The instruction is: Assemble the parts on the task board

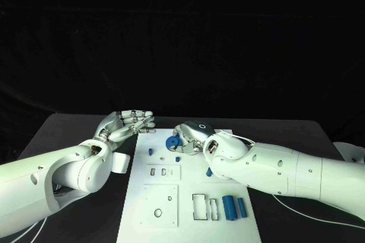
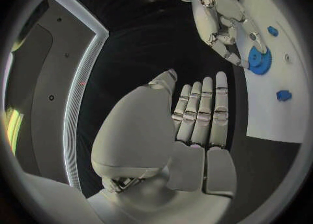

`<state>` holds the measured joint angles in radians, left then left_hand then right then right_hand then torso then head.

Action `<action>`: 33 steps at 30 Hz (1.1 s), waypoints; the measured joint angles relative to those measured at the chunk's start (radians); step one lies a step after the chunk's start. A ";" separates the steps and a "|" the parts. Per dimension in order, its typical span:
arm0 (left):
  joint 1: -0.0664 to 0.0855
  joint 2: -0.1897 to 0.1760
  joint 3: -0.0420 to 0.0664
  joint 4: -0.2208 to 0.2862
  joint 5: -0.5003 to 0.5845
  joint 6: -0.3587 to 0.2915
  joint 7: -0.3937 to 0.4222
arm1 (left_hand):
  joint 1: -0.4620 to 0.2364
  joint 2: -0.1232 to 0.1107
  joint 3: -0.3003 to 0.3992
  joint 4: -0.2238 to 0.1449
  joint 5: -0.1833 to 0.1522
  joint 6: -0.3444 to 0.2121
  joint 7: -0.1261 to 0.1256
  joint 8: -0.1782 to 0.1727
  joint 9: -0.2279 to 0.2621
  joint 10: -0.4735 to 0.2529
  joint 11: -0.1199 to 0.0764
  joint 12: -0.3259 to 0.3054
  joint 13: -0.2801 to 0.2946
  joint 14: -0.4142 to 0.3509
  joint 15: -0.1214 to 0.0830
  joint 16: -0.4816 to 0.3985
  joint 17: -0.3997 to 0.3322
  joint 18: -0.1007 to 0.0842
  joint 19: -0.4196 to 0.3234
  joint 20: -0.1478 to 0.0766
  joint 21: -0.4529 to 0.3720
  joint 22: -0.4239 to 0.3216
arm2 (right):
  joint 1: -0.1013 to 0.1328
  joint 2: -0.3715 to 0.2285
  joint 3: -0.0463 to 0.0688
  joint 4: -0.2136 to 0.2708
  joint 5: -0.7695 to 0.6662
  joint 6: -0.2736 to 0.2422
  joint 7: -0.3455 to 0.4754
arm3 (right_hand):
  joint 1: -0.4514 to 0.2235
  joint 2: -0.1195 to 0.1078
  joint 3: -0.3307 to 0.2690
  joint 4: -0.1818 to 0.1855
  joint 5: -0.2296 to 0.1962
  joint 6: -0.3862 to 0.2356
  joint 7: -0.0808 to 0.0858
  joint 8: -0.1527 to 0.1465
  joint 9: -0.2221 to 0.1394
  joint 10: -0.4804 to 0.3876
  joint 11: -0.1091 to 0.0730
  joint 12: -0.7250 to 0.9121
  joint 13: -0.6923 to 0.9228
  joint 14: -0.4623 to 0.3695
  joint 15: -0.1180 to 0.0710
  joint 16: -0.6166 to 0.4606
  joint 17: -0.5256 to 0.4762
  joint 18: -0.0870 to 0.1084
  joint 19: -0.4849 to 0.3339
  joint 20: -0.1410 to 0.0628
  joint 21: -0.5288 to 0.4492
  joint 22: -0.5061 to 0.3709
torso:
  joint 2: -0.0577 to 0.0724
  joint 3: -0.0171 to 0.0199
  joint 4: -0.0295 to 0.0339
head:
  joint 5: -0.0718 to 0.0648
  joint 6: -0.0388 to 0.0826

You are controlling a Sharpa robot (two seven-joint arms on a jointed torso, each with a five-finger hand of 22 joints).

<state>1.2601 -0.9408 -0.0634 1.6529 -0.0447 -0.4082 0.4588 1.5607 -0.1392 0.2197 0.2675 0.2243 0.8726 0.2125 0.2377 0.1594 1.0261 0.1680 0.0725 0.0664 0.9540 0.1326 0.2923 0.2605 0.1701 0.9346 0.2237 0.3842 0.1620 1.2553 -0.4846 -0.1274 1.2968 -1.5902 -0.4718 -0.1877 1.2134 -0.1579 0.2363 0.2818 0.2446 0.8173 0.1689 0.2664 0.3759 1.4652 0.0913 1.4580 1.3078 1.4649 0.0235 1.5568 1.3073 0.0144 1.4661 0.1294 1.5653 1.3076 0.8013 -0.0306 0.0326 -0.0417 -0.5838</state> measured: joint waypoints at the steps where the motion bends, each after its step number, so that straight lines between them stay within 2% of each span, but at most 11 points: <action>1: 0.000 0.000 0.000 0.000 0.000 0.000 0.000 | 0.000 0.000 0.000 0.000 0.000 0.000 0.000 0.000 0.000 0.000 0.000 0.000 0.000 0.000 0.000 0.000 0.000 0.000 0.000 0.000 0.000 0.000 | 0.000 -0.001 0.000 0.000 0.001 0.001 0.000 | 0.000 0.000 0.000 0.000 0.005 0.005 -0.001 0.000 0.000 0.000 0.000 0.000 0.000 0.000 0.000 0.000 0.000 0.000 0.000 0.000 0.000 0.000 | 0.000 0.0001 0.0000 | 0.000 0.000; 6: 0.000 -0.002 0.000 0.000 0.000 0.000 -0.001 | 0.000 0.000 0.000 0.000 0.000 -0.004 0.004 0.000 0.000 0.000 0.000 0.000 0.000 0.000 0.000 0.000 0.000 0.000 0.000 0.000 0.004 0.000 | -0.002 -0.008 -0.002 0.005 0.011 0.008 0.002 | -0.012 0.012 0.005 0.005 0.019 0.022 -0.008 0.005 0.005 0.001 -0.006 0.006 0.000 0.000 -0.008 0.000 0.001 0.000 0.000 0.000 0.000 0.000 | 0.000 0.0005 0.0002 | -0.001 -0.001; 9: 0.000 -0.002 0.000 0.000 0.000 0.000 -0.001 | 0.000 0.000 0.000 0.000 0.000 -0.004 0.004 0.000 0.000 0.000 0.000 0.000 0.000 0.000 0.000 0.000 0.000 0.000 0.000 0.000 0.004 0.000 | -0.002 -0.010 -0.002 0.007 0.016 0.009 0.003 | -0.016 0.016 0.008 0.008 0.019 0.031 -0.010 0.004 0.004 0.000 -0.007 0.011 0.000 0.000 -0.008 0.000 0.001 0.000 0.000 -0.008 0.000 0.000 | 0.000 0.0008 0.0002 | -0.001 -0.001; 20: 0.000 -0.003 0.000 0.001 0.000 0.000 -0.003 | 0.000 0.000 0.003 -0.003 0.000 -0.004 0.004 0.000 0.000 0.000 0.000 -0.004 0.000 0.000 0.000 -0.004 0.001 0.000 0.000 0.000 0.004 0.001 | -0.003 -0.047 -0.001 0.035 0.022 0.000 0.004 | -0.017 0.017 0.009 0.008 0.019 0.033 -0.012 0.004 0.004 0.000 -0.007 0.011 0.000 0.000 -0.008 0.000 0.001 0.000 0.000 -0.008 0.000 0.000 | 0.000 0.0012 -0.0007 | -0.002 0.002; 24: 0.000 -0.005 0.000 0.001 0.000 0.000 -0.004 | 0.000 0.000 0.003 -0.003 0.000 -0.004 0.004 -0.004 0.000 0.000 0.000 -0.004 0.000 0.000 0.000 -0.004 0.001 0.000 0.000 0.000 0.004 0.001 | -0.002 -0.111 0.001 0.088 0.029 -0.023 0.011 | -0.016 0.017 0.027 -0.005 0.019 0.033 -0.012 0.004 0.003 0.000 -0.007 0.011 0.000 0.004 -0.011 0.000 0.001 0.000 0.000 -0.008 0.000 0.000 | -0.001 0.0014 -0.0011 | -0.004 0.006; 27: 0.000 -0.007 0.000 0.001 0.000 0.000 -0.004 | 0.000 0.000 0.006 -0.006 0.000 -0.004 0.004 -0.004 0.000 -0.002 0.002 -0.004 0.000 0.000 0.000 -0.004 0.002 0.000 0.000 0.000 0.004 0.001 | 0.011 -0.183 0.004 0.128 0.067 -0.039 0.040 | 0.040 0.005 0.058 -0.031 0.008 0.037 -0.009 -0.006 -0.002 0.000 -0.007 0.011 0.000 0.000 -0.015 0.000 0.001 0.000 0.003 -0.011 0.000 0.000 | -0.002 0.0013 -0.0038 | -0.004 0.009; 29: 0.000 -0.008 0.000 0.000 0.000 0.000 -0.005 | 0.000 0.000 0.007 -0.007 0.000 -0.004 0.004 -0.004 0.000 -0.004 0.004 -0.004 0.000 0.000 0.000 -0.004 0.002 0.000 0.000 0.000 0.004 0.001 | 0.028 -0.243 0.006 0.156 0.123 -0.039 0.075 | 0.068 -0.001 0.075 -0.047 -0.015 0.037 -0.009 -0.014 -0.005 0.000 -0.007 0.007 0.000 0.000 -0.015 0.000 0.001 0.000 0.004 -0.011 0.000 0.000 | -0.004 0.0018 -0.0071 | -0.003 0.010; 33: 0.000 -0.010 0.000 0.000 0.000 0.001 -0.005 | 0.000 0.000 0.007 -0.007 0.000 -0.004 0.004 -0.004 0.000 -0.004 0.004 -0.004 0.000 -0.001 -0.001 -0.004 0.002 0.000 0.000 0.000 0.004 0.001 | 0.050 -0.353 0.009 0.198 0.248 -0.023 0.145 | 0.100 -0.031 0.087 -0.080 -0.058 0.037 -0.009 -0.021 -0.007 0.000 -0.007 0.005 0.000 0.000 -0.015 0.000 0.001 0.000 0.004 -0.011 0.000 0.000 | -0.008 0.0028 -0.0153 | -0.006 0.011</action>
<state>1.2600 -0.9504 -0.0635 1.6529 -0.0446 -0.4071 0.4541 1.5607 -0.1393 0.2266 0.2606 0.2243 0.8689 0.2162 0.2337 0.1594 1.0223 0.1717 0.0688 0.0666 0.9529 0.1316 0.2885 0.2621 0.1701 0.9346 0.2237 0.3882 0.1628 1.3051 -0.8373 -0.1180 1.4947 -1.3422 -0.4945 -0.0430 1.3138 -0.1890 0.3235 0.2017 0.1868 0.8548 0.1601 0.2451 0.3689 1.4652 0.0841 1.4632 1.3075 1.4649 0.0087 1.5567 1.3079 0.0144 1.4697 0.1181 1.5653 1.3073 0.7929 -0.0278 0.0173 -0.0473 -0.5730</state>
